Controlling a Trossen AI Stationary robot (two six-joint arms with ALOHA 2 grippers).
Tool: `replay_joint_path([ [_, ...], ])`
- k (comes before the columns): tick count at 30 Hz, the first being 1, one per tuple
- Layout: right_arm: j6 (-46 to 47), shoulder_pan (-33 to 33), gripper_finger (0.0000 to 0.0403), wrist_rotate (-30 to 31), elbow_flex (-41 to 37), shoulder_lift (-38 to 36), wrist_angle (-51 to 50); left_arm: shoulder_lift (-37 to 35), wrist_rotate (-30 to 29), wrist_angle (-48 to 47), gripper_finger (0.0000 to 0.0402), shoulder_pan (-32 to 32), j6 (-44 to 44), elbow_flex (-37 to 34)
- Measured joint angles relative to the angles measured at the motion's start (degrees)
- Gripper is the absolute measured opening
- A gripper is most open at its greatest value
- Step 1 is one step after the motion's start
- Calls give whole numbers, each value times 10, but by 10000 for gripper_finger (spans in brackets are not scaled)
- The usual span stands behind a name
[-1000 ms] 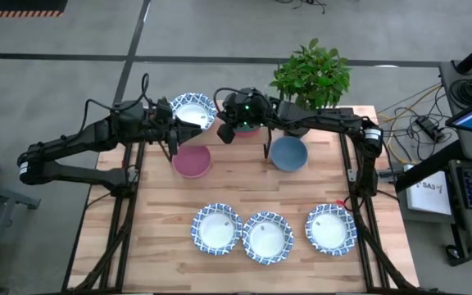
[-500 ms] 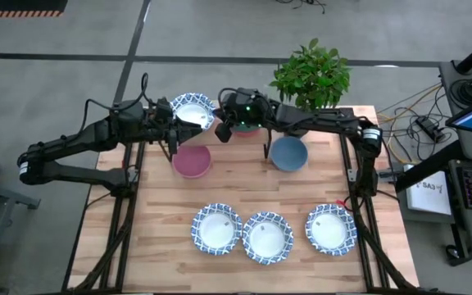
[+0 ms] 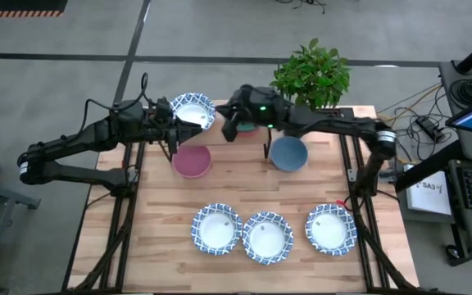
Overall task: Place and stack bowls onto a shelf
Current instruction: Stack the white pattern paper bowl on top of the white pattern paper bowl on the shelf
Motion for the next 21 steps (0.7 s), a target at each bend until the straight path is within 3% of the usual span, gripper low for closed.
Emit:
replay_joint_path([
  [6,-4,23,9,-1,-6,-88,-140,3,0,-3,86,0,0,0],
  [13,64,29,9,-2,-6,-164,-300,17,4,-61,86,0,0,0],
  [21,125,91,9,0,-11,-199,-346,46,72,-159,86,-12,0,0],
])
